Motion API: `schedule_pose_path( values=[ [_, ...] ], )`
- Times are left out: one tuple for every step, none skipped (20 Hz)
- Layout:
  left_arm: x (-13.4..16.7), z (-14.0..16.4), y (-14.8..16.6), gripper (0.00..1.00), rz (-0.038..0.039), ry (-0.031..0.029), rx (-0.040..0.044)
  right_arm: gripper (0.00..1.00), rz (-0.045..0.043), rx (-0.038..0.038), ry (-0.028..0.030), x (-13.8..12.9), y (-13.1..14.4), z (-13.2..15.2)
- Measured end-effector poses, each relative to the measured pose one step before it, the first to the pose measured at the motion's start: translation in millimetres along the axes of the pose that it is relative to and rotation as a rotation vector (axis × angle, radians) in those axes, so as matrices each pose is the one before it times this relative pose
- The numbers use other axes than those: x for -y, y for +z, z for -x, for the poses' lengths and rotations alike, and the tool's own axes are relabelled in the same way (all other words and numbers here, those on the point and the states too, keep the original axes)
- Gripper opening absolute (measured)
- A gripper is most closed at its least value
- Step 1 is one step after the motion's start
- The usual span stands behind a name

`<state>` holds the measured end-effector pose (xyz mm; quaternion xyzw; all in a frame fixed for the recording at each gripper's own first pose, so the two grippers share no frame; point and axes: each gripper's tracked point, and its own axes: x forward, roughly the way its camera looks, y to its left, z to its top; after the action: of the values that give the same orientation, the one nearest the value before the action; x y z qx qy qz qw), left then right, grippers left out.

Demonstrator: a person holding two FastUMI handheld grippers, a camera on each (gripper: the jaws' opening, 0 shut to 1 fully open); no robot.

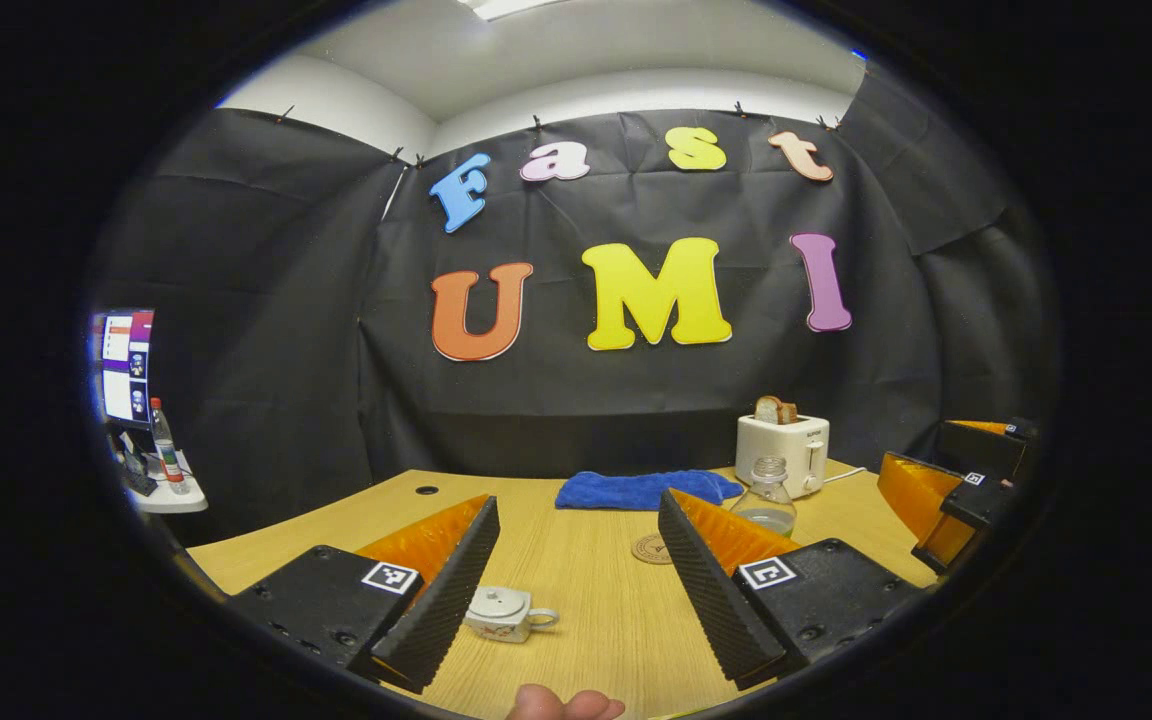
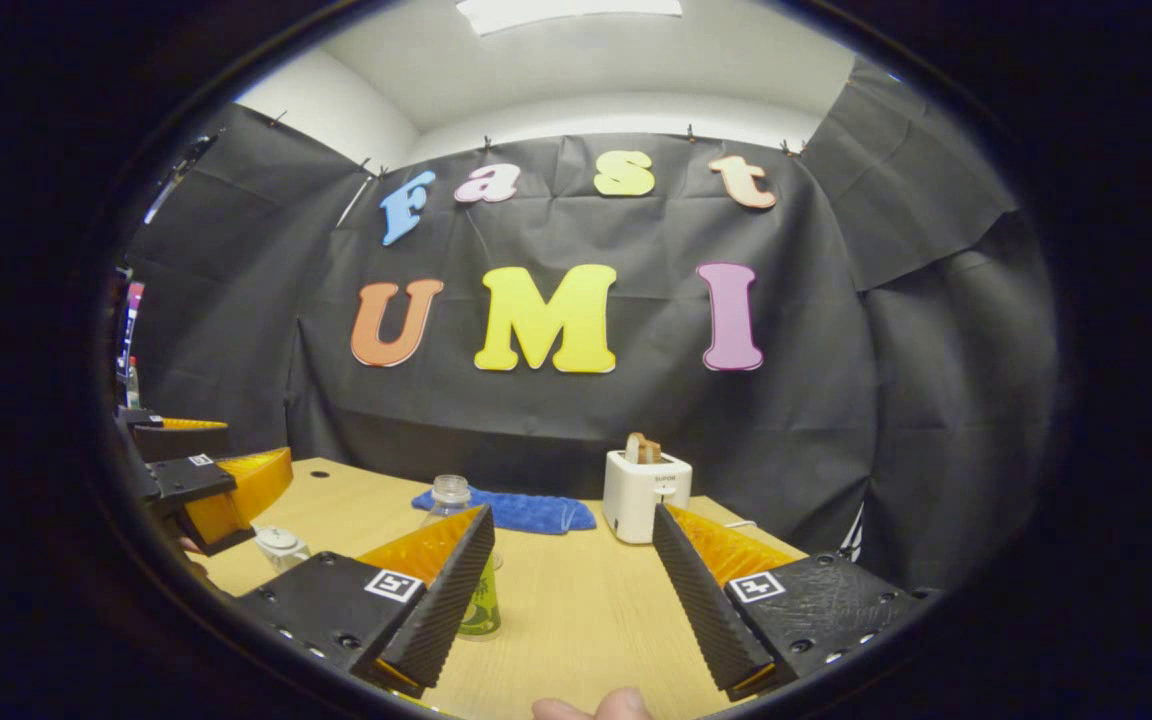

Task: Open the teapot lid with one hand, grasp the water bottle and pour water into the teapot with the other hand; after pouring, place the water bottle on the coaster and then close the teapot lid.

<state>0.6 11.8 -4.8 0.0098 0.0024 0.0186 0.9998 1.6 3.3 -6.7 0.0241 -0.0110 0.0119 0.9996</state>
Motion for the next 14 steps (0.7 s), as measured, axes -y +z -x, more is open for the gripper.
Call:
schedule_pose_path(
  values=[
    [-2.51, 2.86, -3.1, 1.0, 0.0027, 0.00724, -0.00647, 0.95, -0.00356, -0.00606, 0.00754, -0.62, -3.54, -0.71],
    [-4.15, 0.98, -6.2, 1.0, -0.0003, 0.0045, -0.0142, 0.95, -0.00405, -0.007, 0.00592, -0.02, -3.11, -1.03],
    [-5.14, 1.67, -6.95, 1.0, -0.00406, 0.00724, -0.0206, 0.95, -0.00677, -0.00469, 0.00539, 0.35, -1.96, -1.02],
    [-4.65, 1.04, -7.28, 1.0, -0.00349, 0.00506, -0.02355, 0.95, -0.00668, -0.00838, 0.00504, 0.53, -3.49, -1.38],
    [-5.11, 1.32, -8.19, 1.0, -0.00237, -0.00036, -0.01998, 0.95, -0.00314, -0.01442, 0.01081, -1.24, -6.71, -0.99],
    [-7.03, 2.27, -11.05, 1.0, -0.00425, 0.00648, -0.02944, 0.95, 0.00166, -0.0134, 0.00519, 0.6, -4.73, -0.16],
    [-5.07, -0.13, -6.49, 1.0, -0.00293, 0.00966, -0.0236, 0.95, 0.00313, -0.00845, 0.00287, 1.38, -4.29, -0.59],
    [-5.67, -1.48, -7.41, 1.0, -0.00157, 0.00751, -0.02021, 0.96, -0.00017, -0.00445, -0.00294, 2.73, -1.73, -0.06],
    [-5.08, -1.51, -6.7, 1.0, 0.00053, 0.00612, -0.02236, 0.96, -0.0025, -0.00411, -0.00083, 2.19, -2.64, -0.12],
    [-3.03, -1.88, -5.04, 1.0, 0.00152, 0.0011, -0.01537, 0.96, -0.00347, -0.00423, -0.00275, 2.65, -1.09, 0.06],
    [-0.28, -1.2, -3.3, 1.0, 0.00708, -0.00386, -0.01338, 0.96, -0.00365, -0.00292, -0.00511, 3.82, -1.21, -0.38],
    [-0.59, -2.43, -1.6, 1.0, 0.00606, -0.0085, -0.00451, 0.96, -0.00238, -0.00078, -0.00536, 2.82, -1.34, -0.36],
    [1.58, -3.9, -2.42, 1.0, -0.00118, -0.01335, -0.01262, 0.96, -0.00071, -0.00205, -0.00466, 2.73, -0.99, -0.43],
    [0.85, -5.11, -3.32, 1.0, -0.0055, -0.01223, -0.01548, 0.96, 0.00184, -0.0023, -0.00456, 1.57, -1.99, -0.14]
  ],
)
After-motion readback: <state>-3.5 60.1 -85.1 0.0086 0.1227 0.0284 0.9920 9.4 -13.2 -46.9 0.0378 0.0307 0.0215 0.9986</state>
